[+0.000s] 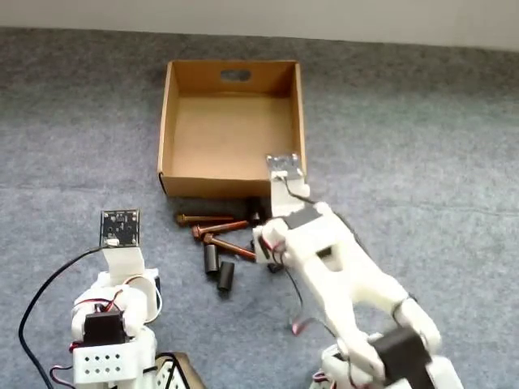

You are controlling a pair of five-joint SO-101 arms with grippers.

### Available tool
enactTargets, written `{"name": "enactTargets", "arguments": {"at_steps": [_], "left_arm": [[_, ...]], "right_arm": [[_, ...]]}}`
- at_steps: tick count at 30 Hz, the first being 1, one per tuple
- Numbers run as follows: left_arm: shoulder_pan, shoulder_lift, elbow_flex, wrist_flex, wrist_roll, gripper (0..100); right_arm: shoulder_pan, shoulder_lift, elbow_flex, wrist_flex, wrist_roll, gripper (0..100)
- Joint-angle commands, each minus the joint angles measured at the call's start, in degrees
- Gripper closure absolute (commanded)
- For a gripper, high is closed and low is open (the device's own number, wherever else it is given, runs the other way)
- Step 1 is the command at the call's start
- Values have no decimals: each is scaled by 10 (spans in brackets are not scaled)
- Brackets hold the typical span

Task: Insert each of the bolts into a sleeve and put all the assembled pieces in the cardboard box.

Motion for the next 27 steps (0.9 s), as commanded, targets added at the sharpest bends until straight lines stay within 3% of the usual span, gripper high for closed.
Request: {"name": "enactTargets", "arguments": {"at_steps": [1,12,20,27], "left_arm": [[9,3,11,-5,4,983],[9,3,11,-5,4,984],[9,3,11,-5,4,984],[9,3,11,-5,4,983]], "right_arm": [[-4,-69,36,-11,7,829],[-12,75,8,-22,9,828],[-54,168,-52,-21,110,834],[-51,167,-52,-21,185,995]]}}
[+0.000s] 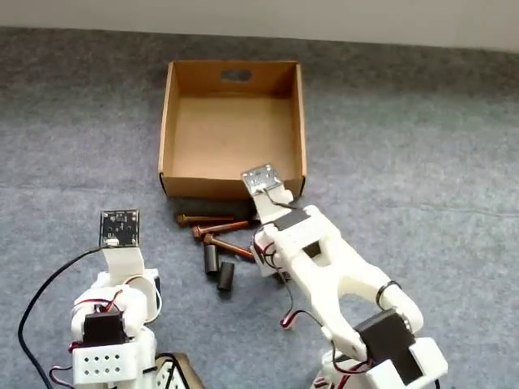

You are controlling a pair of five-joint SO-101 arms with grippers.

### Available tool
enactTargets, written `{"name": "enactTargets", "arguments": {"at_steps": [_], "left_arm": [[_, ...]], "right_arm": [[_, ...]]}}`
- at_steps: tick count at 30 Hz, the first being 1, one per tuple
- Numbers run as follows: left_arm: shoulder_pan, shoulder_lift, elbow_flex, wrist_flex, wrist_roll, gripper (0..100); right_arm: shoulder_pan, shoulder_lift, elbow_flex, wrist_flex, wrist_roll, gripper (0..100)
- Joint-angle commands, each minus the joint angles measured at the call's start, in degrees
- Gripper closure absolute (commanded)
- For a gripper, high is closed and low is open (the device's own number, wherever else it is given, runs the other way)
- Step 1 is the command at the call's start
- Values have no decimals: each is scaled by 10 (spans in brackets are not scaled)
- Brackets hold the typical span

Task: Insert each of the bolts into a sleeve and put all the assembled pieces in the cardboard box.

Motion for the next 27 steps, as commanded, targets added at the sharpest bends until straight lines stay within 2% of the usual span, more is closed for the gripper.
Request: {"name": "enactTargets", "arguments": {"at_steps": [1,6,11,14,20,27], "left_arm": [[9,3,11,-5,4,983],[9,3,11,-5,4,983],[9,3,11,-5,4,983],[9,3,11,-5,4,983],[9,3,11,-5,4,983],[9,3,11,-5,4,983]], "right_arm": [[-10,9,-8,-3,37,994],[17,-50,36,-7,76,992],[42,-229,158,-5,125,992],[80,-304,209,7,127,981],[152,-313,206,63,128,925],[153,-305,211,64,129,892]]}}
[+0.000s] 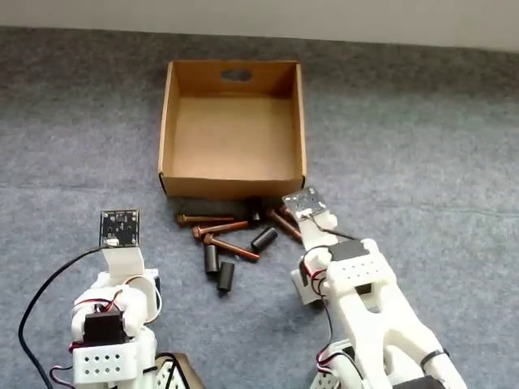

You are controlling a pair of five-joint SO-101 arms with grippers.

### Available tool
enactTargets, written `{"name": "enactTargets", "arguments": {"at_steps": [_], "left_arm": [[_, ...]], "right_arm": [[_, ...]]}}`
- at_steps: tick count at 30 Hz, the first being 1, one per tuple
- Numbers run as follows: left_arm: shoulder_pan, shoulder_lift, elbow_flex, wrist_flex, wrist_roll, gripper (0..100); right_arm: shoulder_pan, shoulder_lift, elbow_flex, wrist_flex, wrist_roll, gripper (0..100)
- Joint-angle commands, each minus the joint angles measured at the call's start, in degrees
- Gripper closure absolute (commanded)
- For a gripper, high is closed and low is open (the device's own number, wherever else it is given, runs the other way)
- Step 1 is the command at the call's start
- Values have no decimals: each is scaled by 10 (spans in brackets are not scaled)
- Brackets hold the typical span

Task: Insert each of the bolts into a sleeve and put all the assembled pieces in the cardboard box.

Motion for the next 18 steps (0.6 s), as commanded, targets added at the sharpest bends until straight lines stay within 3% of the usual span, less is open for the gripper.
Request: {"name": "enactTargets", "arguments": {"at_steps": [1,4,11,16,18], "left_arm": [[9,3,11,-5,4,983],[9,3,11,-5,4,983],[9,3,11,-5,4,983],[9,3,11,-5,4,984],[9,3,11,-5,4,984]], "right_arm": [[6,5,-1,5,6,861],[6,53,-4,5,6,797],[8,116,-8,2,40,844],[8,116,-7,2,45,985],[8,116,-4,2,45,980]]}}
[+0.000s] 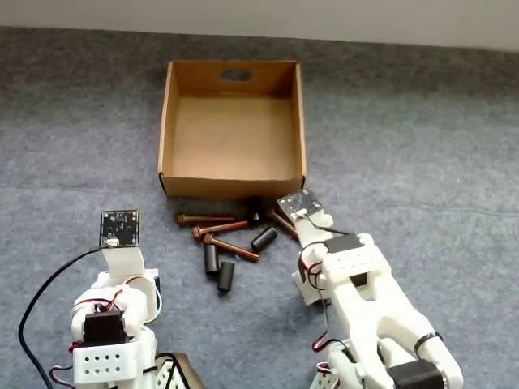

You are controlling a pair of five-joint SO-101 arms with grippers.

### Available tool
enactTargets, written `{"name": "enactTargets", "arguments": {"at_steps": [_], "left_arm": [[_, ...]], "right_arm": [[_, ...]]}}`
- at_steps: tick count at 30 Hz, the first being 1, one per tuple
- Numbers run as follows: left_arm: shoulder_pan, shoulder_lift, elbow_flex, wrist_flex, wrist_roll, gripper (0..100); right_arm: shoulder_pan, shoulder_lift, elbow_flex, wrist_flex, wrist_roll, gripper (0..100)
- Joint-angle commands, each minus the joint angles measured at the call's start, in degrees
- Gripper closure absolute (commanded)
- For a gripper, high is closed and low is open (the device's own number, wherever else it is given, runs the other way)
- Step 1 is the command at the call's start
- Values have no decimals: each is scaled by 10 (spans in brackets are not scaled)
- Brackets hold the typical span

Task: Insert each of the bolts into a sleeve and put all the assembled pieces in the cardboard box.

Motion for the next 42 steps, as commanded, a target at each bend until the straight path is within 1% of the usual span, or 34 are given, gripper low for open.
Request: {"name": "enactTargets", "arguments": {"at_steps": [1,8,13,17,20,24,26,31,37,42], "left_arm": [[9,3,11,-5,4,984],[9,3,11,-5,4,984],[9,3,11,-5,4,984],[9,3,11,-5,4,983],[9,3,11,-5,4,983],[9,3,11,-5,4,983],[9,3,11,-5,4,984],[9,3,11,-5,4,985],[9,3,11,-5,4,985],[9,3,11,-5,4,984]], "right_arm": [[0,17,7,8,8,961],[0,15,2,9,8,824],[1,9,-29,35,8,822],[1,-63,-28,51,8,817],[1,-138,-6,90,8,817],[2,-227,59,95,26,817],[13,-246,79,94,34,817],[16,-216,71,80,34,817],[16,-91,38,15,33,818],[16,-39,10,3,33,818]]}}
